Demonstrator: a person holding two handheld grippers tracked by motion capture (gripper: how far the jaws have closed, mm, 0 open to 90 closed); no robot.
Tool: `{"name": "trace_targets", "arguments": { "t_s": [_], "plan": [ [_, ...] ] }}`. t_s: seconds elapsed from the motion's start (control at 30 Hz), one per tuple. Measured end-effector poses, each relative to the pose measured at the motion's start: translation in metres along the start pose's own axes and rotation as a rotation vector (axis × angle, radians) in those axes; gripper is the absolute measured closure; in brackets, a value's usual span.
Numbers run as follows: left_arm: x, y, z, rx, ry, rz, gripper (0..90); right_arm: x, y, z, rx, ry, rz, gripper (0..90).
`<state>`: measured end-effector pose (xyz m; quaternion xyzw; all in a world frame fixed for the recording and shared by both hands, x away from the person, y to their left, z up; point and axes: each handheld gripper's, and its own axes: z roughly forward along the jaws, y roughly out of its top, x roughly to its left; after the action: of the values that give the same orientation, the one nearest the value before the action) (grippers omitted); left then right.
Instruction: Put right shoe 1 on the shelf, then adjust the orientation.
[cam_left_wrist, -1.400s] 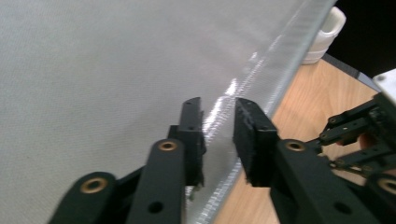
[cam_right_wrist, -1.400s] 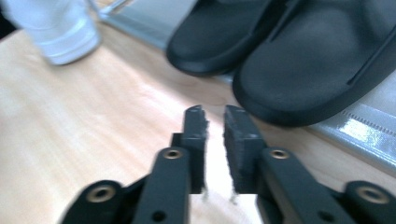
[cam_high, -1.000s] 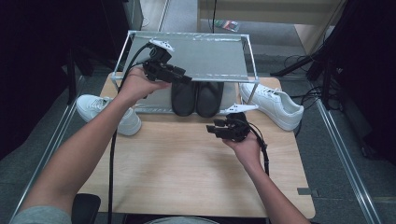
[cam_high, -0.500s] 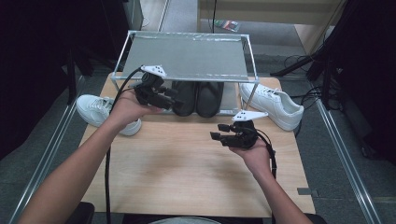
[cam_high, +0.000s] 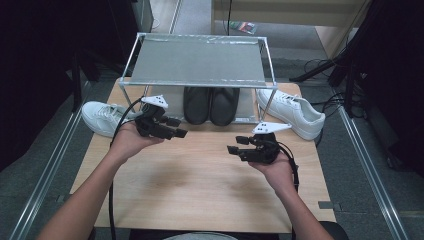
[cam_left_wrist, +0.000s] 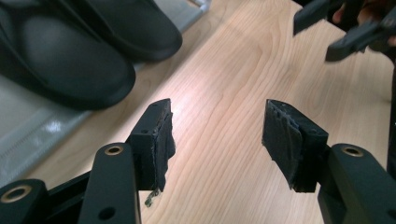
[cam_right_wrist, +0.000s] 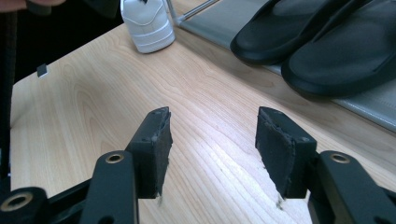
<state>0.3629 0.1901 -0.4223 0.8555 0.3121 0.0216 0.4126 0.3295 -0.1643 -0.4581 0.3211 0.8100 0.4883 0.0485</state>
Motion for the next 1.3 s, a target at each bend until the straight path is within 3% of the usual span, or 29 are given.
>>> {"name": "trace_targets", "arguments": {
  "t_s": [0.17,0.77,1.13,1.3],
  "plan": [
    [0.006,-0.021,-0.002,0.006,0.011,-0.037,44.4,-0.004,-0.003,-0.006,0.011,-0.007,0.004,47.0],
    [0.028,-0.048,-0.023,-0.02,0.069,-0.106,45.3,-0.009,-0.004,0.0,0.027,-0.024,0.007,47.3],
    [0.054,-0.067,-0.048,-0.023,0.163,-0.167,47.0,-0.013,-0.005,-0.002,0.019,-0.047,0.011,47.1],
    [0.062,-0.072,-0.06,-0.039,0.183,-0.186,47.2,-0.014,-0.005,-0.002,0.021,-0.057,0.021,47.1]
  ]
}}
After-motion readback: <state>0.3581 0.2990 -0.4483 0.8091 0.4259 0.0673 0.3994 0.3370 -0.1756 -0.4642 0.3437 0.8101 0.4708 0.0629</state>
